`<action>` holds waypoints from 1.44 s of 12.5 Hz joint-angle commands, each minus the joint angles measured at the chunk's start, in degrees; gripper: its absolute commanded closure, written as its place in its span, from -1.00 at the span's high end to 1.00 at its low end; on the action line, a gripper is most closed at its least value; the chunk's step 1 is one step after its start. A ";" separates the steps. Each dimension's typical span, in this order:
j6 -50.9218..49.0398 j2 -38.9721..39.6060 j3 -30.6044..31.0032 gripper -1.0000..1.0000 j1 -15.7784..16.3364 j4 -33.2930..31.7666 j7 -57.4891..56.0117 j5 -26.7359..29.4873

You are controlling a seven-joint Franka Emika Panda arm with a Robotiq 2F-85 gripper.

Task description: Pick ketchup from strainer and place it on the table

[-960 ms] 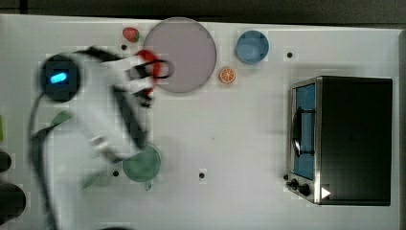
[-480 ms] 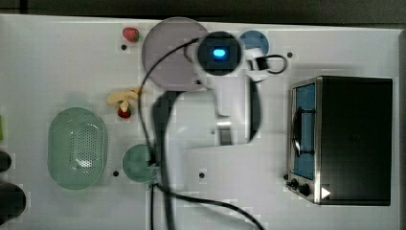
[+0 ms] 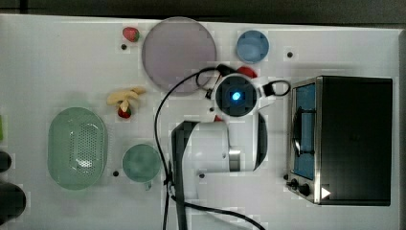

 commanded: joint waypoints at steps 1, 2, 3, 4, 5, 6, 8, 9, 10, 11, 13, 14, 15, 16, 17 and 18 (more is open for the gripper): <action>1.47 0.38 1.44 0.21 1.17 -3.84 -3.42 -0.09; 1.84 1.16 1.24 0.21 1.13 -4.79 -3.36 -0.08; 2.55 2.12 1.21 0.21 1.03 -5.40 -3.36 -0.08; 2.86 3.18 1.21 0.21 0.95 -5.80 -3.37 -0.08; 3.50 4.28 1.20 0.26 0.91 -6.07 -3.37 -0.09; 4.52 5.34 1.14 0.46 0.79 -6.12 -3.37 -0.09; 6.52 6.31 1.05 0.90 0.69 -6.13 -3.39 -0.08; 6.51 6.03 1.20 1.00 0.69 -5.91 -3.39 -0.08; 6.15 5.22 1.26 1.00 0.68 -5.38 -3.34 -0.08; 5.63 3.88 1.29 1.00 0.70 -4.47 -3.11 0.00; 3.21 0.51 1.52 1.00 0.77 -1.68 -1.95 0.32; 0.97 -1.12 1.56 1.00 0.83 0.08 -0.32 1.37; -2.05 -2.57 1.63 1.00 0.83 2.13 1.36 3.29; -5.71 -3.86 1.73 1.00 0.85 4.46 2.33 5.88; -9.51 -5.02 1.86 1.00 0.84 7.17 2.49 8.75; -13.21 -5.99 1.97 1.00 0.84 10.33 3.03 11.63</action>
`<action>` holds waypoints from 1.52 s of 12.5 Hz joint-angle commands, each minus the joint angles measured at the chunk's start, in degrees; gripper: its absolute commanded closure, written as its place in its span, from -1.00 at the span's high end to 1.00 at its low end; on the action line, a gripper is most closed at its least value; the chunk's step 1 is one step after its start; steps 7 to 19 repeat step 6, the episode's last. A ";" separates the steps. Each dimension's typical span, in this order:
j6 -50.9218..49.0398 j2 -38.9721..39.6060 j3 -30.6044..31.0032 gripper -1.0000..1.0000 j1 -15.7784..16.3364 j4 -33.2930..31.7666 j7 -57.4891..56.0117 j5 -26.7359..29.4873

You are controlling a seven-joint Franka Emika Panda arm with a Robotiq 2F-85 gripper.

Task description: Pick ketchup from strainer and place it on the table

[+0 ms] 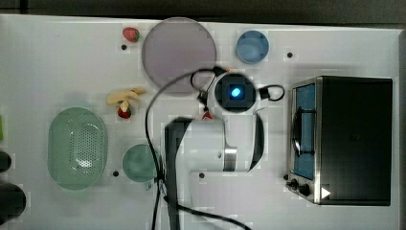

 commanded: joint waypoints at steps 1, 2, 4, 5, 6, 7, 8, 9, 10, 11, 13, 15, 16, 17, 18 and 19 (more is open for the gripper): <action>-9.72 -4.07 1.51 1.00 0.08 9.41 4.56 4.50; -14.12 -4.56 1.55 1.00 0.12 13.17 6.36 4.71; -22.24 -4.67 1.79 1.00 0.24 20.44 10.13 4.37; -25.02 -4.68 1.78 1.00 0.30 23.40 10.45 4.44; -26.63 -4.68 1.68 1.00 0.28 25.61 10.54 4.34; -26.63 -4.68 1.68 1.00 0.28 25.61 10.54 4.34; -26.63 -4.68 1.68 1.00 0.28 25.61 10.54 4.34; -26.63 -4.68 1.68 1.00 0.28 25.61 10.54 4.34; -26.63 -4.68 1.68 1.00 0.28 25.61 10.54 4.34; -26.63 -4.68 1.68 1.00 0.28 25.61 10.54 4.34; -26.63 -4.68 1.68 1.00 0.28 25.61 10.54 4.34; -26.63 -4.68 1.68 1.00 0.28 25.61 10.54 4.34; -26.63 -4.68 1.68 1.00 0.28 25.61 10.54 4.34; -26.63 -4.68 1.68 1.00 0.28 25.61 10.54 4.34; -26.63 -4.68 1.68 1.00 0.28 25.61 10.54 4.34; -26.63 -4.68 1.68 1.00 0.28 25.61 10.54 4.34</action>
